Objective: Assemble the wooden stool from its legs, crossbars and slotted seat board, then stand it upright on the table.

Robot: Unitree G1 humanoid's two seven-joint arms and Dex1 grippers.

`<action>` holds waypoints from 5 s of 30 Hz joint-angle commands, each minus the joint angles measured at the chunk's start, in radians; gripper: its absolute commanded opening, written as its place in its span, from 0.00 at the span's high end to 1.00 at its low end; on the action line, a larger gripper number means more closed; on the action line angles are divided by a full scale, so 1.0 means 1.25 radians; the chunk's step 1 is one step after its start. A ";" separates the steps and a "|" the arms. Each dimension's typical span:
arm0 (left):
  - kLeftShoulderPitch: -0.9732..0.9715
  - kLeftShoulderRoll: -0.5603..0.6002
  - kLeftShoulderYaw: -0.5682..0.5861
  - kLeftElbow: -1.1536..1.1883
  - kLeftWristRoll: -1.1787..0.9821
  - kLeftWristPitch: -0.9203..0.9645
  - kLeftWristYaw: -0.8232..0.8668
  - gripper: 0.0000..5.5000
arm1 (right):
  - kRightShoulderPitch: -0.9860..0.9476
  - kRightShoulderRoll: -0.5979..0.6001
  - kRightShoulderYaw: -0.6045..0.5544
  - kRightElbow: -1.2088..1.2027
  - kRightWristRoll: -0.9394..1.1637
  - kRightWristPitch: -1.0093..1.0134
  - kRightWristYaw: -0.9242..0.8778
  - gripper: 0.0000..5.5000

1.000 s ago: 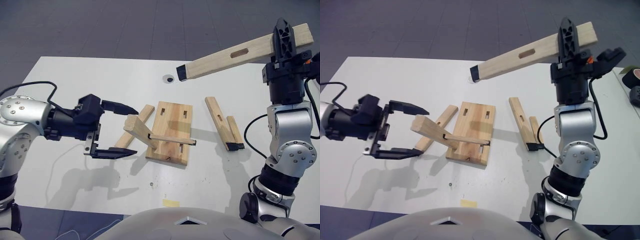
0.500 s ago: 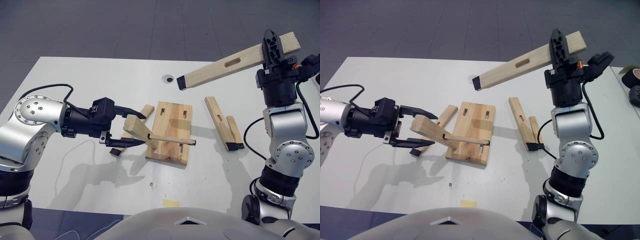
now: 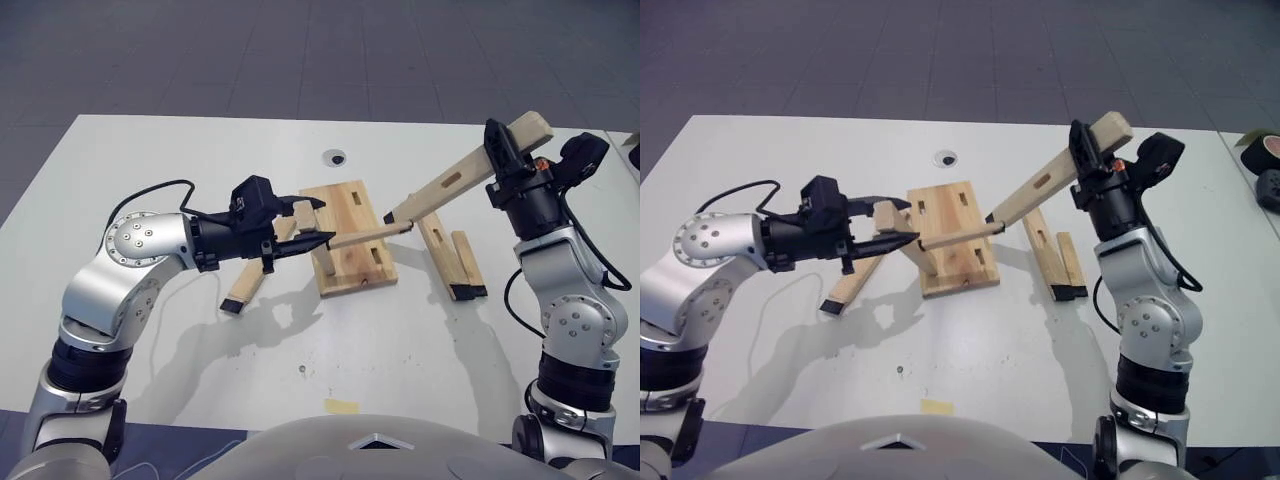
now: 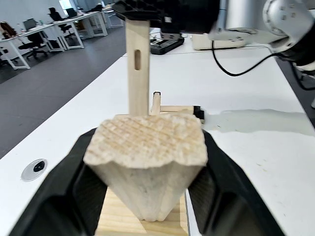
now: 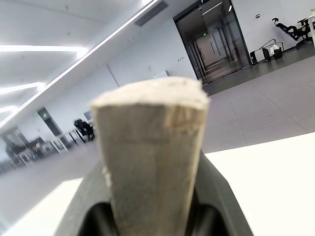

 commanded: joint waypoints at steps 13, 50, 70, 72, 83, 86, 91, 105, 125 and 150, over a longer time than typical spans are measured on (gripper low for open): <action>0.028 -0.041 -0.121 -0.046 0.084 0.002 0.071 0.63 | 0.094 -0.033 0.203 -0.074 -0.434 -0.121 0.133 0.82; 0.085 -0.081 -0.111 -0.051 0.083 0.013 0.140 0.63 | 0.084 0.089 0.229 -0.041 -0.565 -0.214 0.179 0.82; 0.077 -0.078 -0.114 -0.035 0.094 0.015 0.133 0.63 | 0.037 0.092 0.136 -0.105 -0.261 0.061 0.178 0.82; 0.073 -0.077 -0.114 -0.032 0.094 0.014 0.130 0.63 | 0.051 0.083 0.143 -0.096 -0.255 0.100 0.174 0.82; 0.060 -0.080 -0.127 -0.002 0.120 -0.012 0.123 0.63 | 0.013 -0.038 0.201 0.038 -0.273 0.319 0.177 0.82; 0.051 -0.081 -0.131 0.004 0.122 -0.021 0.119 0.63 | 0.069 -0.056 0.268 0.072 -0.317 0.326 0.170 0.82; 0.043 -0.074 -0.116 0.013 0.117 -0.030 0.113 0.63 | 0.094 -0.069 0.324 0.081 -0.365 0.308 0.148 0.81; -0.019 -0.019 0.045 0.051 0.004 -0.008 0.027 0.55 | -0.143 0.010 0.083 -0.026 -0.230 0.190 0.115 0.56; -0.215 -0.135 0.272 0.121 -0.301 0.050 0.277 0.02 | -0.155 0.045 0.208 0.162 -0.233 0.208 0.088 0.02; 0.107 -0.005 -0.001 0.115 0.107 0.040 0.266 0.02 | -0.190 0.023 -0.032 -0.092 0.080 0.110 0.160 0.02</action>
